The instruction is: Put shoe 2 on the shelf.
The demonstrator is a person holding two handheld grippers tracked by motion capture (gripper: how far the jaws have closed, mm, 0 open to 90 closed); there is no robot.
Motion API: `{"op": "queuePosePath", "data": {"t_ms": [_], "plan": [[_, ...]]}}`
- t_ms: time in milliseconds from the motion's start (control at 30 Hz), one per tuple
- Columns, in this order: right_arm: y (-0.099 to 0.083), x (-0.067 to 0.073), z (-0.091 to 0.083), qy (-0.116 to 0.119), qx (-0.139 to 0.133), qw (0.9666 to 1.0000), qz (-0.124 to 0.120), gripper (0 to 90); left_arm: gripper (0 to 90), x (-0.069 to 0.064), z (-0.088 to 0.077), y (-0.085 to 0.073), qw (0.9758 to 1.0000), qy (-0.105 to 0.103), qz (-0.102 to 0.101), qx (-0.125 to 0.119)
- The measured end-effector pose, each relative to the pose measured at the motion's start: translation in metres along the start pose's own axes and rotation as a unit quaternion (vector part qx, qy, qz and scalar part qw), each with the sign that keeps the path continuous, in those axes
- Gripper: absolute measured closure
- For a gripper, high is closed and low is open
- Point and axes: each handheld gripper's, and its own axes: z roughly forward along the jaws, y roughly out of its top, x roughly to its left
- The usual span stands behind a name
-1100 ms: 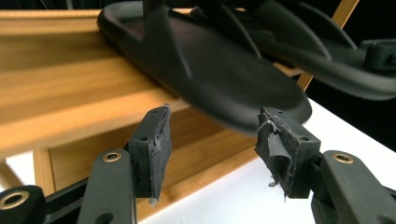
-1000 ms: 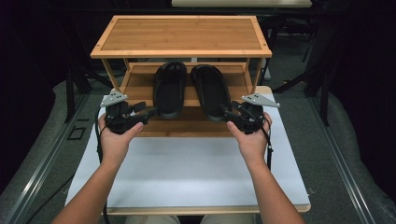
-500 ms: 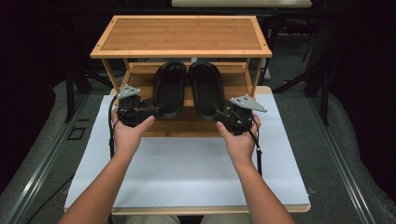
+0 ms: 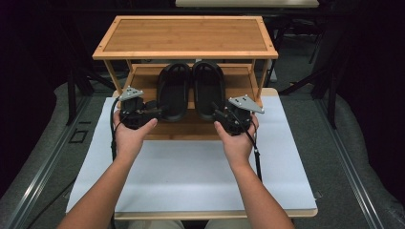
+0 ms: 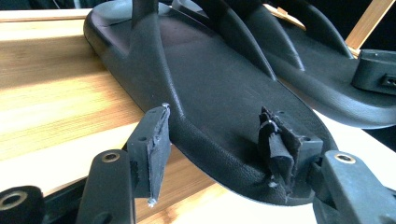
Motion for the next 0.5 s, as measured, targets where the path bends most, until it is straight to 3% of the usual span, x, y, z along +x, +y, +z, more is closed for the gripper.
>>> {"op": "queuePosePath", "data": {"t_ms": [200,367,500], "plan": [[0.004,0.007,0.006,-0.007,0.007,0.9999,-0.002,45.7,45.7,0.000,0.002,0.001,1.0000,-0.006,-0.006,-0.001],[0.006,0.009,0.010,0.013,0.012,0.9998,0.003,42.3,45.7,-0.003,0.007,0.004,1.0000,0.002,-0.003,0.001],[0.008,0.007,0.014,0.015,0.018,0.9997,-0.001,42.0,45.7,0.001,0.011,0.006,1.0000,0.000,-0.008,0.003]]}}
